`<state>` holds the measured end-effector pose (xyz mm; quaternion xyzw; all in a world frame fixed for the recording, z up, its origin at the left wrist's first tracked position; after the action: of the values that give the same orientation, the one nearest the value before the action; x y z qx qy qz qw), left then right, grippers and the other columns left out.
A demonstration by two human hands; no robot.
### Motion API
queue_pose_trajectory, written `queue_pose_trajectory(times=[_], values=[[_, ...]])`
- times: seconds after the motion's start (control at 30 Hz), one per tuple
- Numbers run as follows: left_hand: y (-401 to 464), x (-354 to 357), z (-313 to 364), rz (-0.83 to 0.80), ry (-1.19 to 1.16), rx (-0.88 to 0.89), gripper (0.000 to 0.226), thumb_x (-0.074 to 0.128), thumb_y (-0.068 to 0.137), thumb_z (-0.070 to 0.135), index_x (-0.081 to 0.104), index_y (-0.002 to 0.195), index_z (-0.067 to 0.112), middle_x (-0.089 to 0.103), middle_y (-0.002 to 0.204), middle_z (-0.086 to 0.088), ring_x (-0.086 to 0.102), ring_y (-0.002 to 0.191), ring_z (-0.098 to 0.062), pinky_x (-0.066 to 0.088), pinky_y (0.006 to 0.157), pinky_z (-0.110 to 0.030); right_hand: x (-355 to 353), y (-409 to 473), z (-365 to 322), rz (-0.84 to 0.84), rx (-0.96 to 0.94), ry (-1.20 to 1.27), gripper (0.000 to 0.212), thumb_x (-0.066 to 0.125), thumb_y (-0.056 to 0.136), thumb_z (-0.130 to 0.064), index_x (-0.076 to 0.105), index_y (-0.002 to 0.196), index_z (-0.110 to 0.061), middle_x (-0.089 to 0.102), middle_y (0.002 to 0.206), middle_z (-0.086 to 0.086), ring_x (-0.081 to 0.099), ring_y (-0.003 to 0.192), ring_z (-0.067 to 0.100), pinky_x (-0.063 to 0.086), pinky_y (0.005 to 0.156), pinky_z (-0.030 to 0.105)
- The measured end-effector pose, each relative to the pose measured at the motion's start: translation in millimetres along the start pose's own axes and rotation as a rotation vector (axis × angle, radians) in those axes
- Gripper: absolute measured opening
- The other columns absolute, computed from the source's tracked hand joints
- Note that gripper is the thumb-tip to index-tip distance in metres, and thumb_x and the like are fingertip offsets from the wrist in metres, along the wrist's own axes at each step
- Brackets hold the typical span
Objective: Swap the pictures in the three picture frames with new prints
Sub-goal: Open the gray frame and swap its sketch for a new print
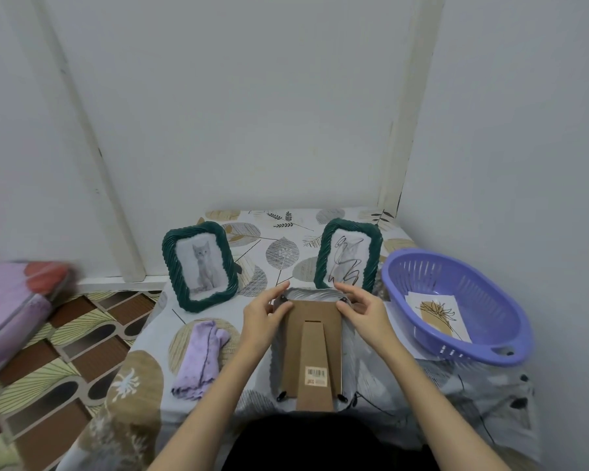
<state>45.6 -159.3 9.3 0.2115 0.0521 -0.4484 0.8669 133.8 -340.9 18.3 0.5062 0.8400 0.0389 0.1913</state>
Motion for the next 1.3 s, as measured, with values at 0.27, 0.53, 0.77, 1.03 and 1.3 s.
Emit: queue_pose_trajectory(times=[0.27,0.53,0.77,1.03,1.3], values=[[1.5,-0.5,0.1,0.07,0.062,0.051,0.027,0.066,0.082,0.007,0.067,0.108,0.015,0.063,0.101,0.011,0.059,0.095,-0.005,0.045,0.079,-0.006,0.5,5.6,6.1,0.082,-0.02,-0.083,0.025,0.062,0.086,-0.009,0.067,0.108,-0.018,0.067,0.107,-0.001,0.061,0.093,0.014,0.05,0.084,0.026],[1.8,-2.1,-0.1,0.146,0.106,0.079,0.018,0.069,0.08,0.01,0.071,0.098,0.011,0.065,0.09,0.012,0.055,0.081,0.02,0.041,0.074,0.0,5.5,8.2,7.5,0.088,-0.017,-0.039,0.021,0.062,0.086,-0.008,0.067,0.103,-0.02,0.067,0.1,-0.002,0.06,0.092,0.015,0.049,0.081,0.024],[5.1,-2.2,-3.6,0.187,0.109,0.066,0.008,0.069,0.081,0.013,0.072,0.088,0.014,0.064,0.078,0.018,0.057,0.077,0.015,0.045,0.07,-0.008,10.3,12.9,13.2,0.102,-0.023,-0.029,0.02,0.062,0.086,-0.008,0.068,0.102,-0.018,0.068,0.098,-0.004,0.061,0.091,0.014,0.048,0.078,0.02],[8.4,-0.9,-15.6,0.194,0.03,0.014,0.01,0.068,0.082,0.011,0.069,0.081,0.021,0.066,0.078,0.016,0.058,0.073,0.01,0.049,0.068,-0.013,18.9,15.4,17.3,0.047,0.023,0.033,0.025,0.061,0.087,-0.009,0.062,0.103,-0.029,0.065,0.1,-0.008,0.059,0.09,0.01,0.049,0.079,0.019],[21.6,2.9,-39.3,0.038,-0.033,-0.207,0.024,0.066,0.084,0.019,0.06,0.107,0.018,0.063,0.1,0.003,0.058,0.101,-0.016,0.047,0.083,-0.014,21.3,-6.6,62.2,-0.04,0.379,0.06,0.049,0.061,0.084,0.001,0.048,0.128,-0.014,0.055,0.096,0.006,0.055,0.084,0.016,0.048,0.075,0.019]])
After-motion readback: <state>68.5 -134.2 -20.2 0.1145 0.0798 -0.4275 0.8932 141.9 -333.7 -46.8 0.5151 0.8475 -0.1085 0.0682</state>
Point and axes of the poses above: each hand's wrist, its own y-axis towards the middle knuckle, its own x-axis out of the palm, z = x × y, the point moved 5 cm from there along y, towards the middle knuckle
